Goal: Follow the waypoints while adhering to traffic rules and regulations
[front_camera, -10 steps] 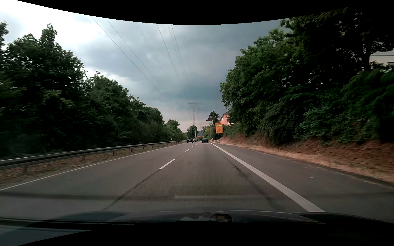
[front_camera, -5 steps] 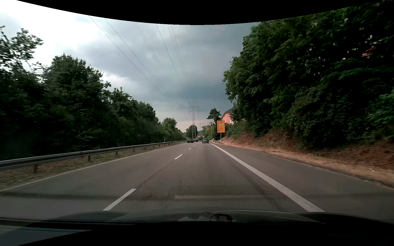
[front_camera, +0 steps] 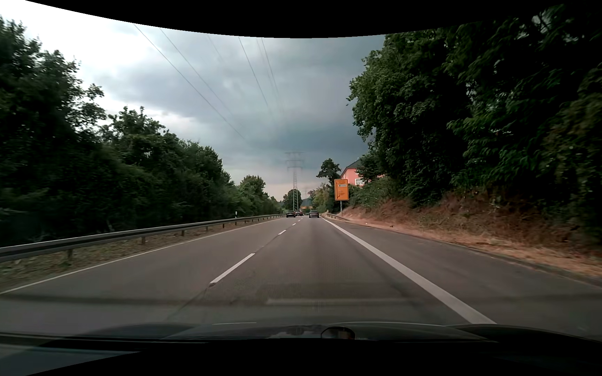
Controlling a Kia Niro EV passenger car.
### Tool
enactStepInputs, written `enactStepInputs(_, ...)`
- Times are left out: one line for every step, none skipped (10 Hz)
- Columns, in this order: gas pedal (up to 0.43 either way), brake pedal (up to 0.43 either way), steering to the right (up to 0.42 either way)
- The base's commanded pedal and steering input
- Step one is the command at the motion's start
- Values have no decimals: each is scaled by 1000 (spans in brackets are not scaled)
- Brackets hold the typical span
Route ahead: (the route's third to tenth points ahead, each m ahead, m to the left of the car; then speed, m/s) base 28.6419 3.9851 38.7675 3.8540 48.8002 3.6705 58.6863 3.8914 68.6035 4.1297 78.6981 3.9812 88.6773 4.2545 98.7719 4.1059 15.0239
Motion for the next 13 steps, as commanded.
enactStepInputs(87, 0, -2)
enactStepInputs(87, 0, -2)
enactStepInputs(87, 0, -2)
enactStepInputs(87, 0, -2)
enactStepInputs(87, 0, -2)
enactStepInputs(87, 0, -2)
enactStepInputs(87, 0, -2)
enactStepInputs(87, 0, -2)
enactStepInputs(87, 0, -2)
enactStepInputs(98, 0, -2)
enactStepInputs(98, 0, -2)
enactStepInputs(110, 0, -2)
enactStepInputs(130, 0, -2)
